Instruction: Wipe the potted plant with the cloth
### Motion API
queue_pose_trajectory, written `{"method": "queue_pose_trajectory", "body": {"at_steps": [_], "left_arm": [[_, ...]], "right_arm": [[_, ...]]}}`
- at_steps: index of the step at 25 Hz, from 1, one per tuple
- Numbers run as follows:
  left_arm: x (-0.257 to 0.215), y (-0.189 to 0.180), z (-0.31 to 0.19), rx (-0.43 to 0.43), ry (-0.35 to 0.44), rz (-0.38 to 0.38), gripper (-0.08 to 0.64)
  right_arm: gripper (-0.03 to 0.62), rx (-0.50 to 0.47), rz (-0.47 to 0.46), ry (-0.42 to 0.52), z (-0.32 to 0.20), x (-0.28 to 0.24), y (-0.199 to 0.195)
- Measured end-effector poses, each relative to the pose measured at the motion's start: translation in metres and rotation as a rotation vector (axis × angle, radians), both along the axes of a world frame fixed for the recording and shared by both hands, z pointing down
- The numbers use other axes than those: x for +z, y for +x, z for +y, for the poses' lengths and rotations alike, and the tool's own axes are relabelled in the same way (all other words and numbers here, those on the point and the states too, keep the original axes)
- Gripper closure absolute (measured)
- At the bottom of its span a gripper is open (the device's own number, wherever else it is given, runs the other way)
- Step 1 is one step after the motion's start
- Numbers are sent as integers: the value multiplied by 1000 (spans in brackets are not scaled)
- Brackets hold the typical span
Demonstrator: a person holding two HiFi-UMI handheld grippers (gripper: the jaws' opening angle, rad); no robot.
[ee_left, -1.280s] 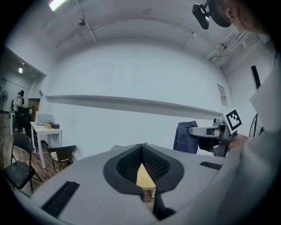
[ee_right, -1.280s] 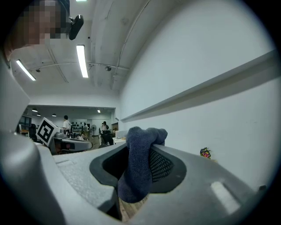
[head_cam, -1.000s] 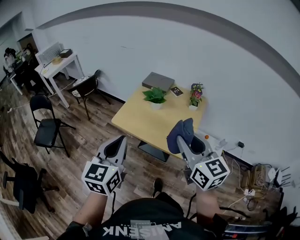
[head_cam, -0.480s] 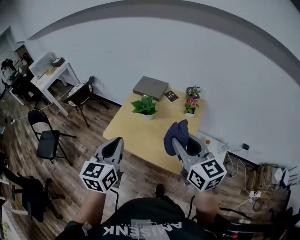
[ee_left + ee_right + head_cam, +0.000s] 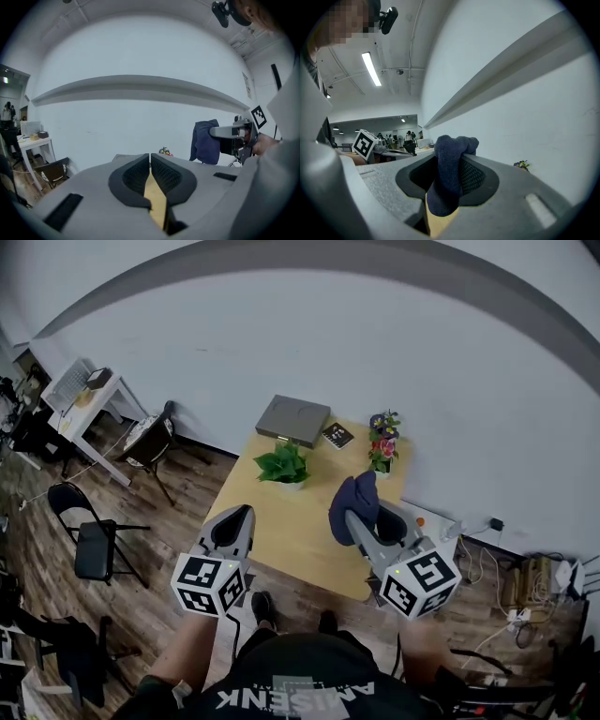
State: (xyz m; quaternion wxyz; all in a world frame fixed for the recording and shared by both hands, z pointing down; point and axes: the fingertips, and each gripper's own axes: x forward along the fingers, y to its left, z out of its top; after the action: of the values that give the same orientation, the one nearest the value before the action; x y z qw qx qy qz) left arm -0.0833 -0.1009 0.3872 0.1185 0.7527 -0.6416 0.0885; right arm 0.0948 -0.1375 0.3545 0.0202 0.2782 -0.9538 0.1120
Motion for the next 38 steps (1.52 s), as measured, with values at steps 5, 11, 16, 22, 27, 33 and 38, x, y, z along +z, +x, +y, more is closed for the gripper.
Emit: {"method": "queue_pose_trajectory", "body": {"at_steps": [5, 11, 16, 22, 27, 33, 38], "left_arm": [[13, -27, -32, 113, -8, 30, 558], [21, -63, -67, 272, -26, 10, 496], [49, -70, -84, 445, -70, -120, 471], [79, -69, -93, 592, -128, -196, 463], [105, -63, -100, 655, -190, -287, 463], [150, -46, -109, 684, -293, -377, 428], [185, -30, -118, 680, -321, -492, 423]], "right_arm": [[462, 102, 33, 4, -18, 3, -21], [462, 218, 69, -17, -33, 7, -53], [462, 294, 100, -30, -39, 11, -72], [462, 371, 119, -54, -37, 20, -80], [462, 419, 108, -63, -35, 23, -74], [462, 411, 86, -84, -35, 32, -58], [462, 381, 85, -93, -44, 44, -48]]}}
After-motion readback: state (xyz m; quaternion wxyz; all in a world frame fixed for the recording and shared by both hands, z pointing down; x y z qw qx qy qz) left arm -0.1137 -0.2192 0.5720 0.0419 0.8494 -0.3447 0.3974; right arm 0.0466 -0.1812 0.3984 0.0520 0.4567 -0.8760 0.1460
